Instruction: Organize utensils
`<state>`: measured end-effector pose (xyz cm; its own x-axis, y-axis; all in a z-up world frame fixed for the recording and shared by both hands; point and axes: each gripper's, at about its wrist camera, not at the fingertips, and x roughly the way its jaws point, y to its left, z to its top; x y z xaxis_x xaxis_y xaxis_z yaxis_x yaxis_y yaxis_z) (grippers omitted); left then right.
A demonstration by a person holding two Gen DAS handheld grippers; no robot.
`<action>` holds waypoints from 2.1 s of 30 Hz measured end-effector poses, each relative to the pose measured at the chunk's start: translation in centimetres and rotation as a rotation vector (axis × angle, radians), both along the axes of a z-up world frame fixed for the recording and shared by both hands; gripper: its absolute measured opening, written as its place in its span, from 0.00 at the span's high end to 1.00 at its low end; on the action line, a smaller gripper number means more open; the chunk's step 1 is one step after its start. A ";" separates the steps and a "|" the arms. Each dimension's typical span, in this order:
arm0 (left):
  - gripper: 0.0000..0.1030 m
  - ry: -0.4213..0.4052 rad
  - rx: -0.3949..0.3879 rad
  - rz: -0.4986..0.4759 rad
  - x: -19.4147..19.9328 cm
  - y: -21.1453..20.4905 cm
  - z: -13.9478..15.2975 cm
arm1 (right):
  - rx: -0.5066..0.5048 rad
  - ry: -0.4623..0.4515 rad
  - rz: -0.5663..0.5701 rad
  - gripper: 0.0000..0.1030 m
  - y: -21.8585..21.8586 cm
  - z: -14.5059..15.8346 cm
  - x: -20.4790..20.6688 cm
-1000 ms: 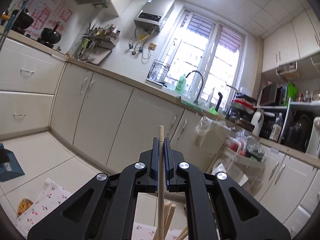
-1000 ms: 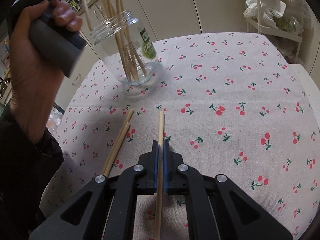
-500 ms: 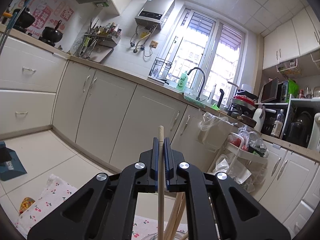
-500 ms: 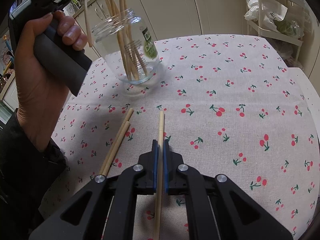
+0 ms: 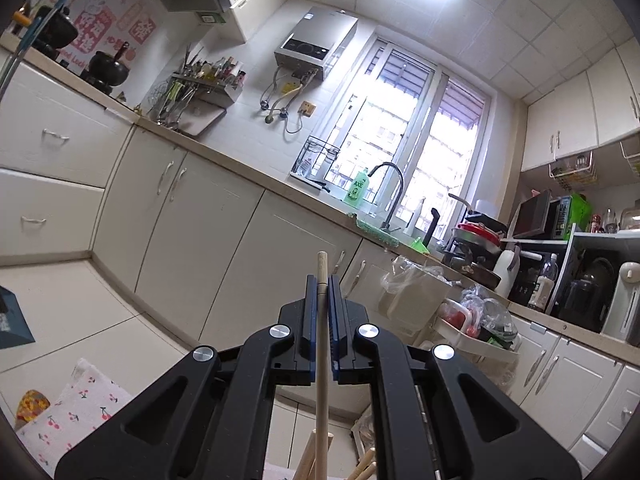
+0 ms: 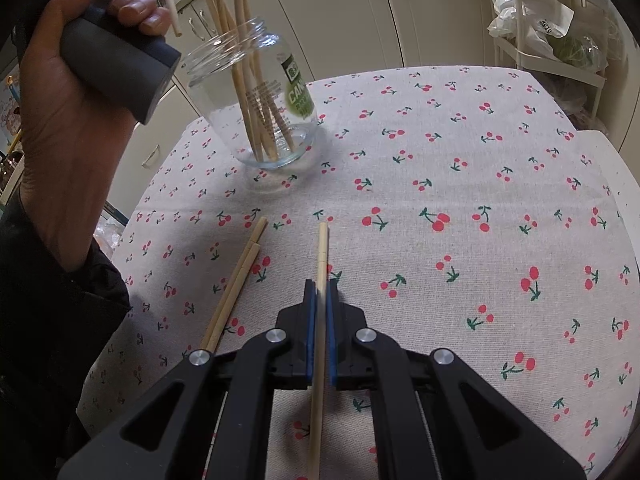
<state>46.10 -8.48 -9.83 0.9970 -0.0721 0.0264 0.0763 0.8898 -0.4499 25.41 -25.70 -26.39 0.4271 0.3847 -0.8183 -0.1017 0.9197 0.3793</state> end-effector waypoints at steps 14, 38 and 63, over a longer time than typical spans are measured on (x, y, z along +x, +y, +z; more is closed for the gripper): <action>0.94 0.014 0.036 0.019 -0.2 0.1 -2.2 | 0.006 0.002 0.000 0.93 -0.1 0.0 0.1; 0.94 0.037 0.100 -0.017 -2.2 0.6 -2.5 | 0.039 0.003 0.013 0.81 0.0 0.0 0.3; 0.55 0.492 0.109 -0.134 -12.7 6.5 -13.2 | 0.313 -0.214 -0.165 0.95 -2.0 6.8 1.9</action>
<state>33.40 -1.97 -23.03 0.8714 -0.1763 -0.4579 -0.0045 0.9304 -0.3666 27.26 -27.73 -19.57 0.6518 0.5129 -0.5587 -0.0690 0.7737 0.6298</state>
